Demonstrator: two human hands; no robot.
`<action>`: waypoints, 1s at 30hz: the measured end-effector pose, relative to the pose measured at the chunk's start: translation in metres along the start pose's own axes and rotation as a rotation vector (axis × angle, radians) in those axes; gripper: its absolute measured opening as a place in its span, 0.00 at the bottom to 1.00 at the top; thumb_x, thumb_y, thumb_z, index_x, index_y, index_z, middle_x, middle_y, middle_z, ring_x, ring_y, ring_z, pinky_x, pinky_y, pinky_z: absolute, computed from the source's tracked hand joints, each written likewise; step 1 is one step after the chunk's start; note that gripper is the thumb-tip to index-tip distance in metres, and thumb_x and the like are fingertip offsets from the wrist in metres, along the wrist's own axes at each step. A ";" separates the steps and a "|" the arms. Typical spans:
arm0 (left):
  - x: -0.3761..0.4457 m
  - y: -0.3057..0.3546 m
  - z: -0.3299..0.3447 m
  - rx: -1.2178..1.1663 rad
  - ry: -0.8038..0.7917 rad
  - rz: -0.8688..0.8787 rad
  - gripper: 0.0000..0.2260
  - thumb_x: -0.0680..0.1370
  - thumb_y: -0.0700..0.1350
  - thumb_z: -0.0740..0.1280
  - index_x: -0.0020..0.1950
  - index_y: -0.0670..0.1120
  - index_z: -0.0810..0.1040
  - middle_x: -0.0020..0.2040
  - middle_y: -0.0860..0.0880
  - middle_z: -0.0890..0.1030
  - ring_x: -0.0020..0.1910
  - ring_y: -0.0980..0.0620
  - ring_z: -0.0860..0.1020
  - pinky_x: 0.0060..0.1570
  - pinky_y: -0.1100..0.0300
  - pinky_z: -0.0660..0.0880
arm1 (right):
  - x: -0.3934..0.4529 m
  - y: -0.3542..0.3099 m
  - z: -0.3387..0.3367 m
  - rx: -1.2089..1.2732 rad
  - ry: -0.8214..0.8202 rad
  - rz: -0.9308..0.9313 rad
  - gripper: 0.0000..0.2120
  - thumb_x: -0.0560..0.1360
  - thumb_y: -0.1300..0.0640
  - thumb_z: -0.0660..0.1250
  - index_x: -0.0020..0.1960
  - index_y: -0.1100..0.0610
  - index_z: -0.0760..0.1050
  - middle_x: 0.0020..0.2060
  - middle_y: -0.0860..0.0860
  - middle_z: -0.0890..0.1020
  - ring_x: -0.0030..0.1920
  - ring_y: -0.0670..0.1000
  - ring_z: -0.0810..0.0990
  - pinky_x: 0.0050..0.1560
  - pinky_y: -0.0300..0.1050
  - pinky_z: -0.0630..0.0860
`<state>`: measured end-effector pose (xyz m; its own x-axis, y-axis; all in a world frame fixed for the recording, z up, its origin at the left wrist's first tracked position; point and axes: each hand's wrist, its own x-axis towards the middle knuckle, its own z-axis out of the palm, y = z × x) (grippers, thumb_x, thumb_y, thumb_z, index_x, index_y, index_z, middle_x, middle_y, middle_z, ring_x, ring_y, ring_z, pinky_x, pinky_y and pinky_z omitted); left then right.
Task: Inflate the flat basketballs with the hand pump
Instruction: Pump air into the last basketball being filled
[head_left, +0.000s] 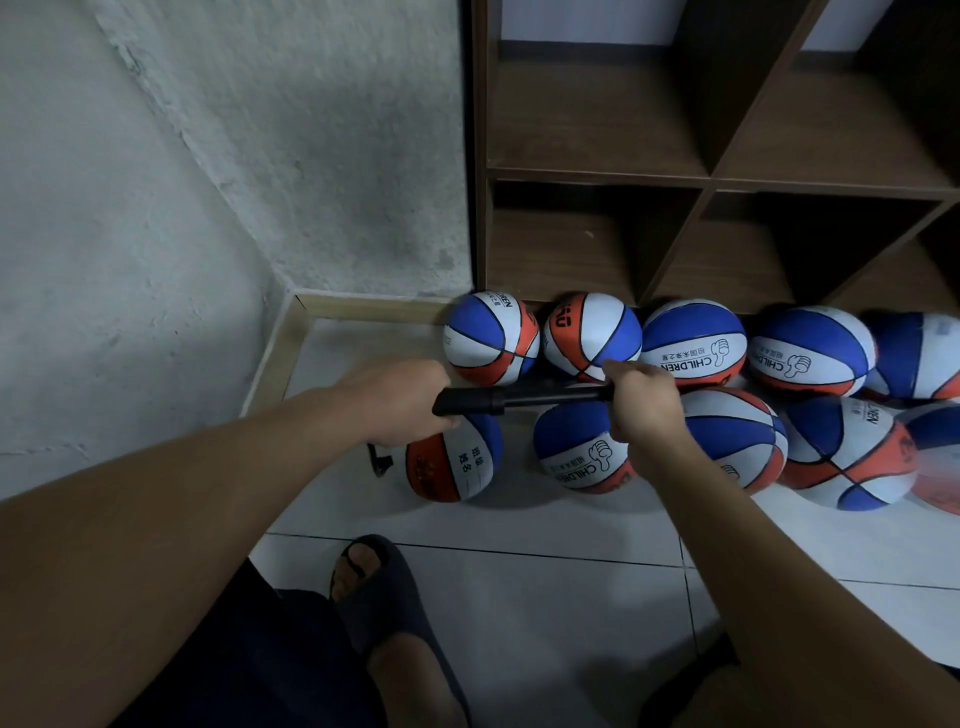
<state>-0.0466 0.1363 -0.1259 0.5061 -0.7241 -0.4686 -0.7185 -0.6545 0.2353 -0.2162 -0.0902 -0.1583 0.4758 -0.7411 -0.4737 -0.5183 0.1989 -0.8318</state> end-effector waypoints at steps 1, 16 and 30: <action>-0.001 0.003 0.000 0.012 0.005 0.000 0.16 0.81 0.58 0.70 0.39 0.50 0.78 0.32 0.51 0.78 0.29 0.52 0.76 0.32 0.57 0.70 | -0.006 0.001 0.006 -0.014 0.021 -0.011 0.09 0.80 0.55 0.64 0.43 0.56 0.69 0.31 0.52 0.65 0.32 0.52 0.62 0.31 0.46 0.61; -0.004 0.026 0.014 0.073 0.075 0.051 0.16 0.81 0.57 0.69 0.37 0.52 0.76 0.34 0.51 0.80 0.32 0.50 0.79 0.32 0.55 0.73 | -0.051 0.013 0.064 -0.085 -0.130 -0.158 0.14 0.86 0.51 0.60 0.47 0.58 0.75 0.33 0.50 0.73 0.35 0.50 0.71 0.36 0.48 0.68; 0.000 -0.002 0.006 0.047 0.015 0.006 0.13 0.80 0.56 0.69 0.38 0.52 0.77 0.34 0.51 0.80 0.32 0.50 0.79 0.33 0.55 0.73 | -0.012 0.015 0.021 -0.102 -0.075 -0.055 0.14 0.82 0.49 0.65 0.42 0.56 0.76 0.30 0.51 0.72 0.33 0.52 0.69 0.35 0.49 0.67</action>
<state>-0.0488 0.1390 -0.1314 0.5085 -0.7313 -0.4546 -0.7431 -0.6394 0.1975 -0.2150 -0.0652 -0.1709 0.5549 -0.6985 -0.4520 -0.5579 0.0905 -0.8249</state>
